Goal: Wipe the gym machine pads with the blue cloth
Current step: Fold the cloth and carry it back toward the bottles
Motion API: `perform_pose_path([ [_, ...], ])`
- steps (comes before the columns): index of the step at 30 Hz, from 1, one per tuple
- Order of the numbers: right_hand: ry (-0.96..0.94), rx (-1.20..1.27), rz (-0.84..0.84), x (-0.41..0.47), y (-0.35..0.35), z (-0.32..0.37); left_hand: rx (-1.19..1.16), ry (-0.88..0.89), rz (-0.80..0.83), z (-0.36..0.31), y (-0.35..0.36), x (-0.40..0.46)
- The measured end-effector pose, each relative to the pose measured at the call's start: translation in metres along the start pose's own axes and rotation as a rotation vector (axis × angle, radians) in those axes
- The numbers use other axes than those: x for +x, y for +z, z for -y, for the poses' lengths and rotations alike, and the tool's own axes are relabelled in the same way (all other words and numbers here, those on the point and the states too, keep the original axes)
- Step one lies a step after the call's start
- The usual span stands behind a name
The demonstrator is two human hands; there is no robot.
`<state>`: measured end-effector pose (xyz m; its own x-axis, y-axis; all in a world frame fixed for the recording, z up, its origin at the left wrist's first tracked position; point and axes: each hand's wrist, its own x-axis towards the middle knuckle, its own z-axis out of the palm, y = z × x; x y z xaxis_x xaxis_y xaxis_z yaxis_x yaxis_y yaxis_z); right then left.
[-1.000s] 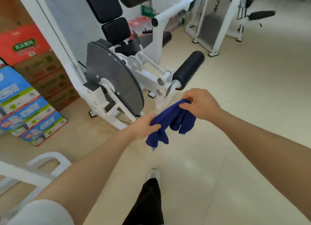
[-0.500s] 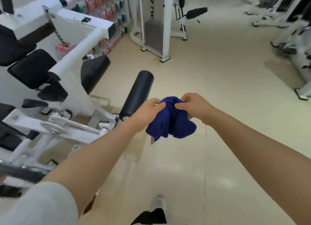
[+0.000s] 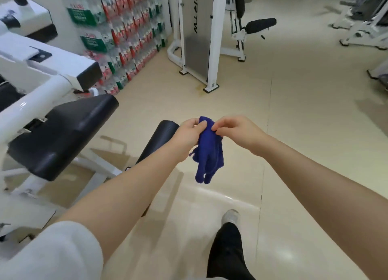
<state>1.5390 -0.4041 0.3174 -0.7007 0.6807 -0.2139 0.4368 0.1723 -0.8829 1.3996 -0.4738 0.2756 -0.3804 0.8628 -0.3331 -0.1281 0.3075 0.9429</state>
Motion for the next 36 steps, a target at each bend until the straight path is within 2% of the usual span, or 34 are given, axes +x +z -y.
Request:
perform_pose_path([
  [4, 0.042, -0.138, 0.069, 0.104, -0.071, -0.021, -0.064, -0.043, -0.069, -0.04, 0.016, 0.1],
  [9, 0.052, -0.071, 0.288, 0.218, -0.132, -0.021, -0.117, -0.042, -0.134, -0.092, 0.024, 0.209],
  [12, 0.07, -0.094, 0.277, 0.29, -0.146, -0.025, -0.214, -0.045, -0.17, -0.114, 0.014, 0.272],
  [16, 0.292, 0.119, 0.326, 0.402, -0.163, -0.031, -0.308, -0.017, -0.175, -0.152, -0.002, 0.375],
  [19, 0.261, 0.306, 0.352, 0.491, -0.181, -0.015, -0.438, 0.034, -0.178, -0.187, -0.024, 0.457],
  [23, 0.255, 0.572, 0.349, 0.608, -0.201, 0.029, -0.616, 0.02, -0.266, -0.228, -0.072, 0.546],
  [28, 0.228, 0.69, 0.424, 0.738, -0.205, 0.083, -0.509, 0.012, -0.344, -0.267, -0.129, 0.637],
  [36, 0.154, 0.453, 0.636, 0.95, -0.173, 0.13, -0.268, 0.009, -0.566, -0.289, -0.23, 0.778],
])
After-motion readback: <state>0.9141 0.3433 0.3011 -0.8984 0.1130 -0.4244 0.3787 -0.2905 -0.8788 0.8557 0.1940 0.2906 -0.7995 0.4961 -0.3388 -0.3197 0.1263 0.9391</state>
